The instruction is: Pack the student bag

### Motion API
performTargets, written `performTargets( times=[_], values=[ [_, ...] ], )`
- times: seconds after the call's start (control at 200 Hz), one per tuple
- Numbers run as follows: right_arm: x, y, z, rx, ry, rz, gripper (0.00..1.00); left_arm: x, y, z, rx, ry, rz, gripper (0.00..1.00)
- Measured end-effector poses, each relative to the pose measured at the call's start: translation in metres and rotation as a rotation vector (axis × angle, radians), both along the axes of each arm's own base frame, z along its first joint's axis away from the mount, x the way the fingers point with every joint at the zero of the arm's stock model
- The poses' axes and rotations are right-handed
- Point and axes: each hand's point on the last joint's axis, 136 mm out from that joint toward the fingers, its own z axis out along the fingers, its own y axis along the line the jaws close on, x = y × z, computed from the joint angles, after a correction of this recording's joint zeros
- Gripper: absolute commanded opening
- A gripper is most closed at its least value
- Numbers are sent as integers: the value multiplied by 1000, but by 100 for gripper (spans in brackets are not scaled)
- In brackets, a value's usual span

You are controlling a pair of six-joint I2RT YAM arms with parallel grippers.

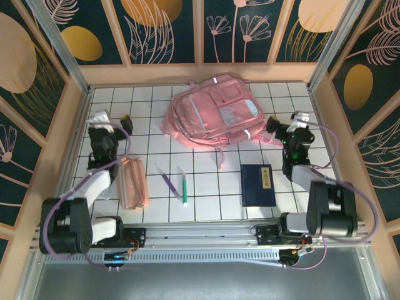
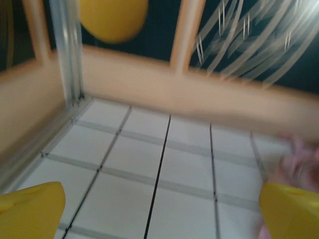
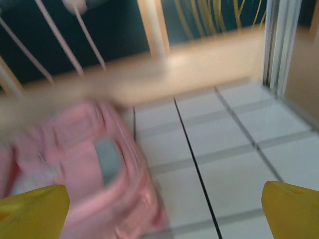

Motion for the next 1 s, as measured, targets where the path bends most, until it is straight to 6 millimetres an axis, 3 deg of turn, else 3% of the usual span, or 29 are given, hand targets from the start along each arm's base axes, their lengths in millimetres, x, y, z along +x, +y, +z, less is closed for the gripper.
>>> performTargets(
  times=[0.065,0.11,0.16,0.225,0.32,0.43,0.485,0.54,0.601,0.806,0.881,1.001],
  values=[
    [-11,2,40,101,-70,-14,99,-3,0,44,-85,-44,9,99],
    [-17,2,54,186,-77,-20,99,-9,-7,64,-133,-64,-29,99],
    [-19,4,60,293,-45,-24,99,-16,-19,73,-193,-70,-98,99],
    [-18,12,52,423,42,-5,99,-21,-40,67,-274,-32,-201,99],
    [-20,39,11,555,249,25,99,-18,-84,32,-341,139,-339,99],
    [-32,100,-53,595,576,103,99,-8,-152,-8,-322,371,-478,99],
    [-39,123,-75,593,693,131,99,-2,-173,-20,-321,435,-521,99],
    [-45,136,-92,608,786,135,99,9,-182,-33,-316,482,-520,99],
    [-45,138,-103,637,840,109,99,24,-186,-49,-306,528,-499,99],
    [-30,141,-118,748,907,37,92,85,-202,-109,-299,663,-429,99],
    [-21,147,-119,762,909,45,88,95,-206,-136,-304,709,-407,99],
    [-12,151,-123,793,906,48,82,93,-212,-173,-314,783,-376,97]
  ],
)
